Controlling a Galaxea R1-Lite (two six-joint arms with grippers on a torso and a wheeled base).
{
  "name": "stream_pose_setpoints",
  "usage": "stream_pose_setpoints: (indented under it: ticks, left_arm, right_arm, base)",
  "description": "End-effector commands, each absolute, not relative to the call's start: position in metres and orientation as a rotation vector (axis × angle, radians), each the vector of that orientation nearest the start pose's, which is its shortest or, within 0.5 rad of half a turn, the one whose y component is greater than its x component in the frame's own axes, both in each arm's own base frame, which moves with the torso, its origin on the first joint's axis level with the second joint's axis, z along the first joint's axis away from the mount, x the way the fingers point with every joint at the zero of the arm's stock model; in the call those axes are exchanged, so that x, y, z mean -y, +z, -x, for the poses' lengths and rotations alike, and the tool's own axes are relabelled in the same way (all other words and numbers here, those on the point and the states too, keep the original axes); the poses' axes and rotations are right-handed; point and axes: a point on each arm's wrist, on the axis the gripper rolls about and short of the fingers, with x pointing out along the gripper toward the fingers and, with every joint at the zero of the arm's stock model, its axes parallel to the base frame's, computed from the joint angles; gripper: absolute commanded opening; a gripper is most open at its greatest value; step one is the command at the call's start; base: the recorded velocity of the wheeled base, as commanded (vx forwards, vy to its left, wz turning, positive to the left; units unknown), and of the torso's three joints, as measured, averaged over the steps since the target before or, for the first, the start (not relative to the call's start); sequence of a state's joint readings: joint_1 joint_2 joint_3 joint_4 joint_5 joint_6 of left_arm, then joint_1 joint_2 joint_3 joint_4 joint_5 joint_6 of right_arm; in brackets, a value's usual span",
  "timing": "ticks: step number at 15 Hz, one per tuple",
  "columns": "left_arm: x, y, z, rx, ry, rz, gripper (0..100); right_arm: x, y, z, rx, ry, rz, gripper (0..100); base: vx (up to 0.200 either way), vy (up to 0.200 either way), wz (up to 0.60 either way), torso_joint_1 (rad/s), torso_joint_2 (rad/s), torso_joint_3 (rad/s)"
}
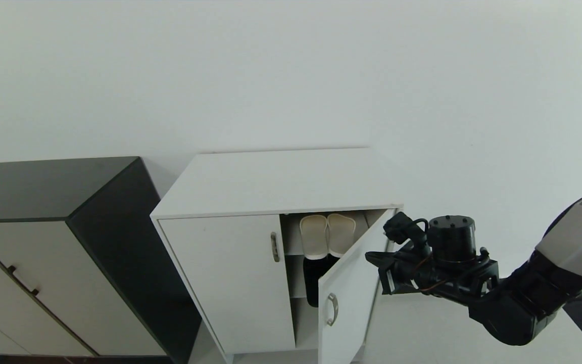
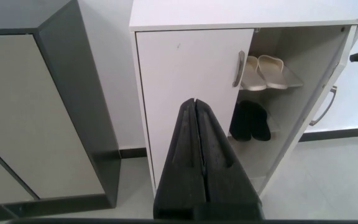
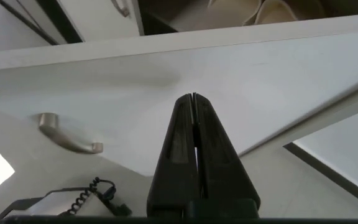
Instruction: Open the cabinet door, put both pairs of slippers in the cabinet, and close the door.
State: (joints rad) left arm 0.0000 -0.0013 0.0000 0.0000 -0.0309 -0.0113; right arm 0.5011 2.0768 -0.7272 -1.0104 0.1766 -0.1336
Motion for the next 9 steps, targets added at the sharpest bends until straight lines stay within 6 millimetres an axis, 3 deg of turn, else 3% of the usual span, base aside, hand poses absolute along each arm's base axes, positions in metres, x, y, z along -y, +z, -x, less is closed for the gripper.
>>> stream_pose_setpoints:
  ticks: [1,9]
  left_arm:
    - [0.001,0.075,0.023,0.000,-0.031,0.011,0]
    - [0.001,0.075,0.023,0.000,-0.031,0.012,0]
  right_arm:
    - [-0.173,0.065,-0.316,-0.311,0.683,0.183,0]
    - [-0.171,0.062,-0.339,-0.296,0.626,0.129,0]
  base:
    - [0.000,0.000,0.00,0.000,0.00,0.000]
    - [0.000,0.000,0.00,0.000,0.00,0.000]
